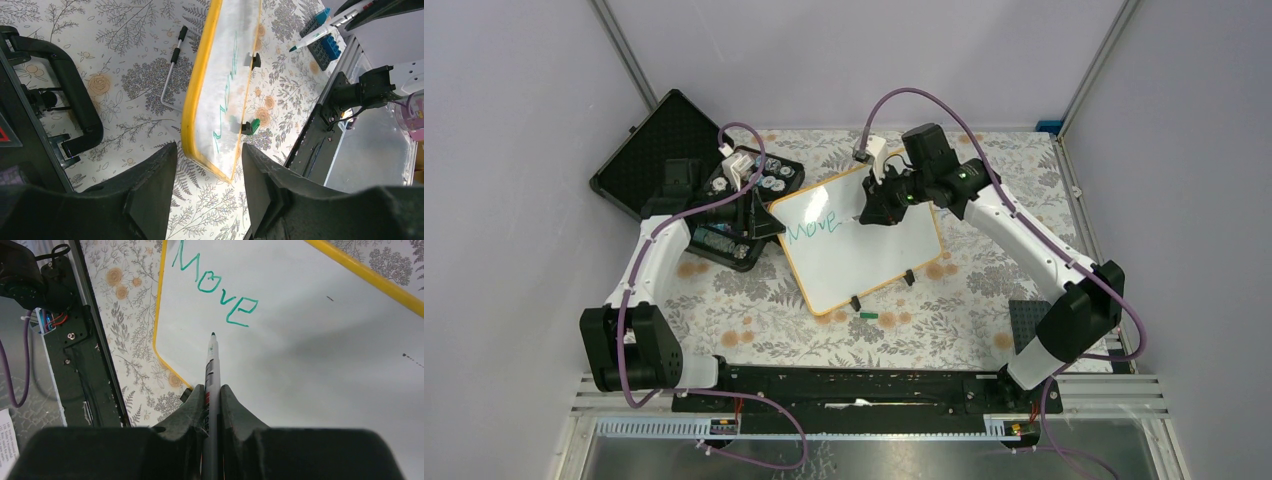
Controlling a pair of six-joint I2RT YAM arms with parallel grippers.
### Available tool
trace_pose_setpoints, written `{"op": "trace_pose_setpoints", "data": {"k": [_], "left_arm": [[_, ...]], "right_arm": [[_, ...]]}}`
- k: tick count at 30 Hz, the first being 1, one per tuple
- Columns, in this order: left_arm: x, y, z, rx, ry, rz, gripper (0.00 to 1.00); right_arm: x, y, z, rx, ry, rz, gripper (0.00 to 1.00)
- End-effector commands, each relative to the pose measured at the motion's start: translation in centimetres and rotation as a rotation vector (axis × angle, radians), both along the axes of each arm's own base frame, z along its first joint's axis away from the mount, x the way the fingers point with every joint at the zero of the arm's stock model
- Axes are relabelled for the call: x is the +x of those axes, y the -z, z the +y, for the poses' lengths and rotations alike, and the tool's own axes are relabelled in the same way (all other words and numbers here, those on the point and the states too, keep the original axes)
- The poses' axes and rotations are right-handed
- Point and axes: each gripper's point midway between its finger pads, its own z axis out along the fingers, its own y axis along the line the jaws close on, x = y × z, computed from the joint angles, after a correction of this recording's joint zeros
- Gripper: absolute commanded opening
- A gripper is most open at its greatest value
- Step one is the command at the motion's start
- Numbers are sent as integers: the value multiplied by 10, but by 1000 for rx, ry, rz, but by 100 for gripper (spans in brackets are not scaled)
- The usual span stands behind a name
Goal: Write a sentence on the whiteboard
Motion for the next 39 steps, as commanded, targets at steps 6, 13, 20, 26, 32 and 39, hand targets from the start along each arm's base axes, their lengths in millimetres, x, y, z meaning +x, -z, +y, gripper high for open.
{"op": "trace_pose_setpoints", "data": {"k": [6,13,20,26,32,39], "left_arm": [[-3,-11,-4,-17,40,-68,50],[-2,-9,-4,-17,45,-64,40],[-2,-6,-3,-9,38,-58,24],[-1,-3,-2,2,30,-54,8],[1,0,-1,9,24,-48,0],[1,2,0,16,18,-43,0]], "right_arm": [[12,-18,0,68,-10,-51,0],[18,-17,0,71,-3,-66,0],[38,-5,-3,10,52,-94,0],[46,-4,-4,-8,77,-113,0],[51,-6,-5,-1,84,-118,0],[57,-11,-8,7,95,-129,0]]}}
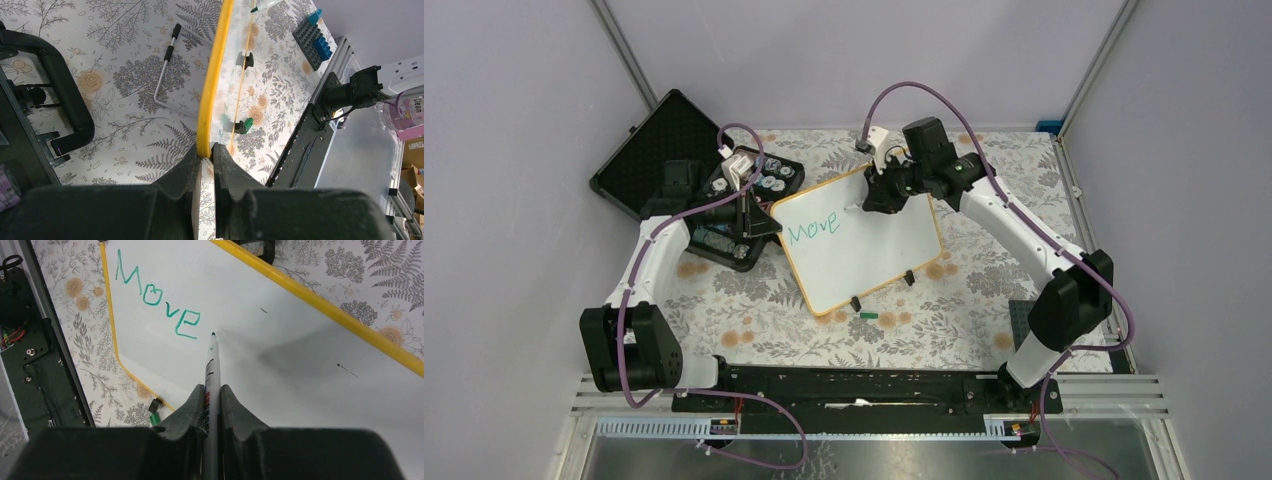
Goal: Write a sentence on the whiteboard
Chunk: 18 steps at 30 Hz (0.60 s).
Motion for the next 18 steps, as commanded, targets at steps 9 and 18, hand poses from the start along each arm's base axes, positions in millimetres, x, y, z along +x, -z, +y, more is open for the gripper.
{"op": "trace_pose_setpoints", "data": {"k": [9,18], "left_arm": [[6,1,3,36,6,-67,0],[6,1,3,38,5,-68,0]], "right_arm": [[25,-27,0,33,34,-92,0],[29,-31,3,42,35,-93,0]]}}
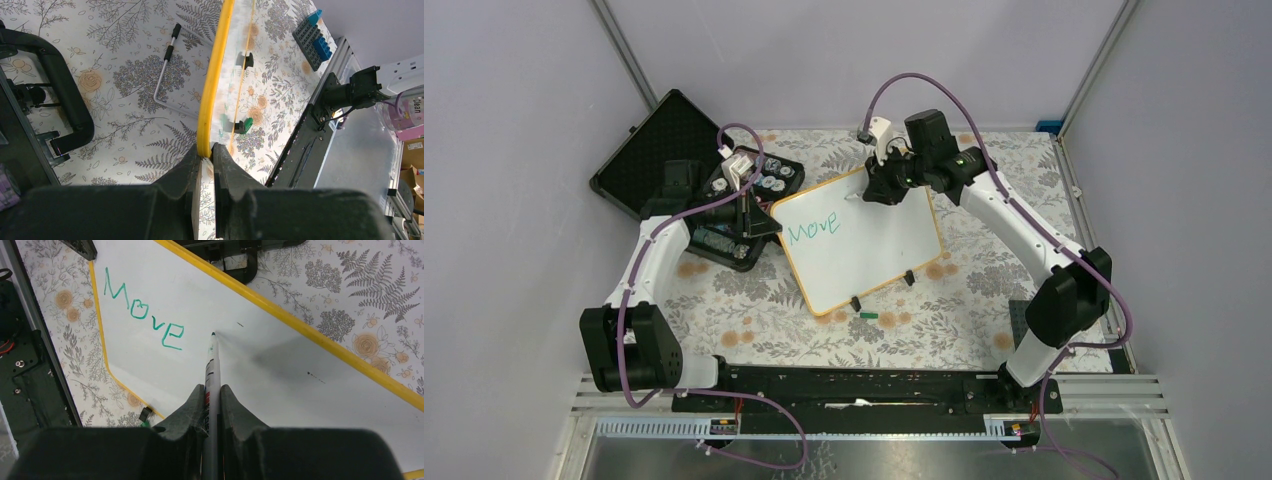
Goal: Write a sentence on the whiteboard
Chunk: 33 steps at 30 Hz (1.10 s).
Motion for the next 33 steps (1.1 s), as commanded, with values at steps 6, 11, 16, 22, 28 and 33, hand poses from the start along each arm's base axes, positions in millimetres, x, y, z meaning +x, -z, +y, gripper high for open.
{"op": "trace_pose_setpoints", "data": {"k": [6,11,16,22,28,33], "left_arm": [[6,1,3,41,6,-72,0],[6,3,3,42,5,-66,0],[6,4,4,43,6,-65,0],[7,6,3,43,7,-61,0],[7,6,3,44,6,-61,0],[7,6,3,45,6,-59,0]], "right_arm": [[15,-17,7,30,4,-51,0],[16,-14,9,28,-2,-40,0],[13,-12,11,30,-16,-31,0],[7,-10,15,30,-41,-26,0],[4,-7,15,20,-49,-25,0],[0,2,11,4,-52,-13,0]]}}
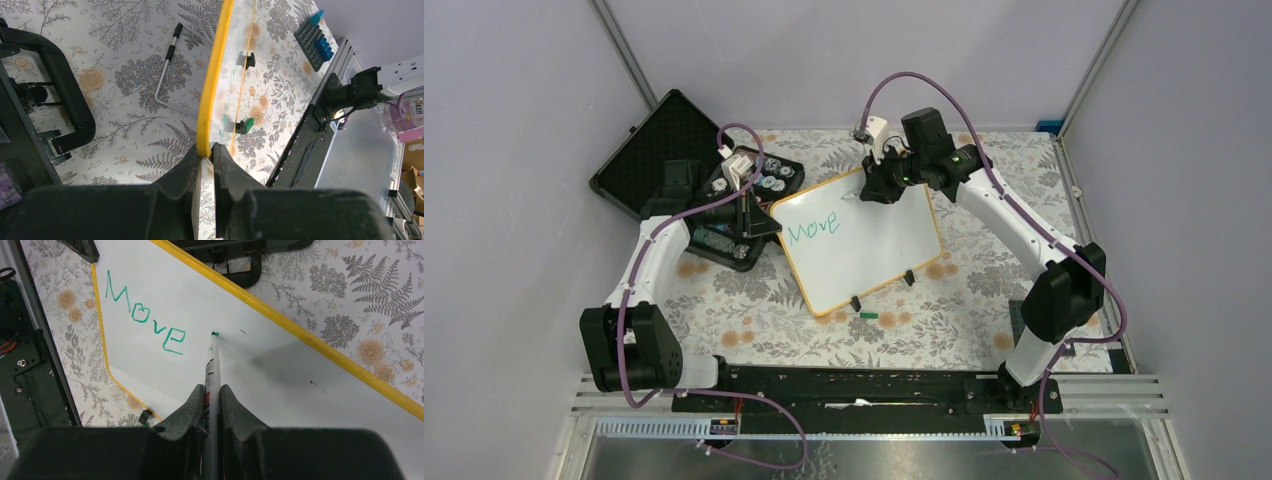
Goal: Write a sentence on the whiteboard
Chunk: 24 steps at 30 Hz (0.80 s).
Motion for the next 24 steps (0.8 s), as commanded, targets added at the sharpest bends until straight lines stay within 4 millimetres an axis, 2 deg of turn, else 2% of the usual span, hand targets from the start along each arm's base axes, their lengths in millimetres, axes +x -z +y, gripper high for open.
{"op": "trace_pose_setpoints", "data": {"k": [1,24], "left_arm": [[6,6,3,42,11,-63,0],[8,8,4,44,11,-59,0]], "right_arm": [[-4,2,2,-5,-28,-17,0],[-23,39,-12,-64,-33,48,0]]}}
